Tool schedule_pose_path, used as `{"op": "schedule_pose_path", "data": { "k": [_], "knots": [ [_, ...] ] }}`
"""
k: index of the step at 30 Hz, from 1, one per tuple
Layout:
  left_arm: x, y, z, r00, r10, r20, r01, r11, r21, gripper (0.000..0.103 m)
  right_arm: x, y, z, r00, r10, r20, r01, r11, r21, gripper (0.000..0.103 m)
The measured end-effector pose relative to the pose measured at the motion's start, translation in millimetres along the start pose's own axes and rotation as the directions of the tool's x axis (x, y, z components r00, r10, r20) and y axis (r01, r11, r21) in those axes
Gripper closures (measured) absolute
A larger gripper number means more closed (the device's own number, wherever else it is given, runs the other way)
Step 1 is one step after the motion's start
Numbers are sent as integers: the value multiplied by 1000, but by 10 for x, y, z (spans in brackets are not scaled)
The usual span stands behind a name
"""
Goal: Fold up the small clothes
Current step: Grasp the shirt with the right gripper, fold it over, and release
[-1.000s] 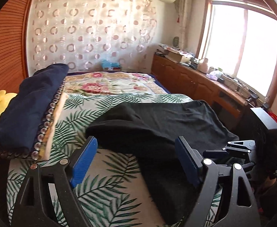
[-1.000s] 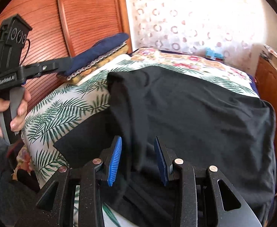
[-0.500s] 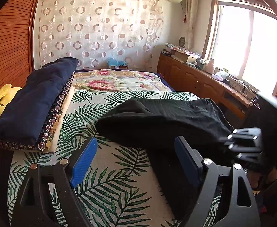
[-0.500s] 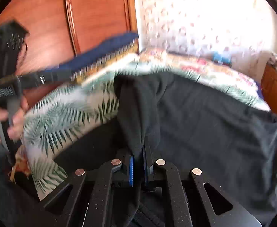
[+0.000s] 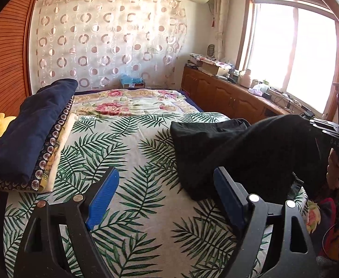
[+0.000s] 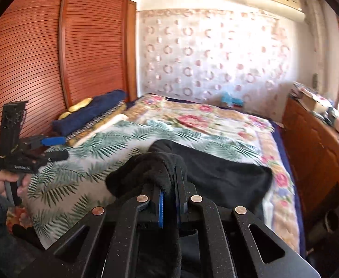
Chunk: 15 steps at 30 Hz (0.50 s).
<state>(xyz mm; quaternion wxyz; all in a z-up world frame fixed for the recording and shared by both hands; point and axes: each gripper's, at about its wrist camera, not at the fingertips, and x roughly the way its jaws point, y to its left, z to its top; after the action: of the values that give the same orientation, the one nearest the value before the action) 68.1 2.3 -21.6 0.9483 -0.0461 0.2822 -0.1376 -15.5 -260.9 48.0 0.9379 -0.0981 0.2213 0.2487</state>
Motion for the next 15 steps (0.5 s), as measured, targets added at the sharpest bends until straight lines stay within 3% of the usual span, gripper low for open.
{"op": "schedule_pose_path", "data": {
  "k": [8, 12, 15],
  "knots": [
    [44, -156, 25, 1000, -10, 0, 10, 1000, 26, 19, 114, -136, -202, 986, -124, -113, 132, 989, 70, 96],
    [65, -207, 19, 1000, -15, -7, 15, 999, 38, 19, 330, -234, -421, 970, -119, -212, 147, 981, 124, 96],
    [81, -245, 22, 1000, -11, -11, 11, 999, 44, 19, 365, -182, -479, 966, -115, -230, 150, 979, 139, 94]
  ]
}}
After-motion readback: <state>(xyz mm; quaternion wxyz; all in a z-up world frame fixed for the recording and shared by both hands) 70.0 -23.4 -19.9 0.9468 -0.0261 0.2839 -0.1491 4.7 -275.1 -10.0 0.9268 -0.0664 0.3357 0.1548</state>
